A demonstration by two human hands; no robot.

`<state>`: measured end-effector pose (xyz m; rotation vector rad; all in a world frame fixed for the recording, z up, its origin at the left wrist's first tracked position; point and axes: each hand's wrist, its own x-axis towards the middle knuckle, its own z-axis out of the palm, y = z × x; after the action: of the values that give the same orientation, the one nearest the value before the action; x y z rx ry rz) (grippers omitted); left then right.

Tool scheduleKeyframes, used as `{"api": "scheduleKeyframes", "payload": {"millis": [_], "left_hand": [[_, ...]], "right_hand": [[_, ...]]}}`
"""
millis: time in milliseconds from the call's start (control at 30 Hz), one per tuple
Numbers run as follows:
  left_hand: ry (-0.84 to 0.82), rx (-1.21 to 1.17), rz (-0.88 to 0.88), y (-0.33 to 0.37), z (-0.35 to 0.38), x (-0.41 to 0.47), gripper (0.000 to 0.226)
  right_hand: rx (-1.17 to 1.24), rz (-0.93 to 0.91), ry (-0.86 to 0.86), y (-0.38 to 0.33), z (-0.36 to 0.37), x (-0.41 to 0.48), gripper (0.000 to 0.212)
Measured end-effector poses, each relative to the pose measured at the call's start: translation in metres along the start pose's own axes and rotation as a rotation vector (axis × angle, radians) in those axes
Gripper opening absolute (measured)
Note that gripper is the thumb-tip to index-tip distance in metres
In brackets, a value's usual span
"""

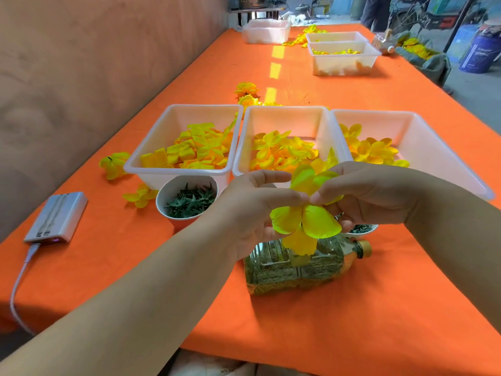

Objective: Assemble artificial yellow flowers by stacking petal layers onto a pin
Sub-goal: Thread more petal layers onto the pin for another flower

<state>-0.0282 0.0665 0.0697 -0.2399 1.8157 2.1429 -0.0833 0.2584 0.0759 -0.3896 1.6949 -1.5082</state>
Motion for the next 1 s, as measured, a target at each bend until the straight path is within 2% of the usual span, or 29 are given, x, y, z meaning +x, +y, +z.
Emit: {"api": "scheduleKeyframes", "payload": {"millis": [167, 333, 467, 700, 800, 1000], "left_hand": [[-0.046, -0.06, -0.024, -0.001, 0.0, 0.001, 0.049], [-0.024, -0.097, -0.014, 0.001, 0.002, 0.0, 0.047], [-0.023, -0.049, -0.01, 0.0, 0.005, 0.002, 0.049], [-0.074, -0.1, -0.123, -0.001, -0.001, 0.007, 0.033], [-0.111, -0.191, -0.161, -0.004, -0.003, 0.006, 0.029], [-0.099, -0.189, -0.139, -0.01, -0.003, 0.009, 0.024]], "right_hand": [[0.012, 0.02, -0.004, 0.0, 0.001, 0.002, 0.009], [0.013, 0.009, 0.017, 0.003, 0.0, 0.006, 0.024], [0.012, 0.017, 0.009, 0.005, -0.001, 0.007, 0.022], [0.031, 0.057, 0.019, 0.006, -0.004, 0.011, 0.032], [0.036, 0.045, -0.005, 0.006, -0.003, 0.011, 0.017], [0.03, 0.05, -0.014, 0.009, -0.004, 0.01, 0.006]]}}
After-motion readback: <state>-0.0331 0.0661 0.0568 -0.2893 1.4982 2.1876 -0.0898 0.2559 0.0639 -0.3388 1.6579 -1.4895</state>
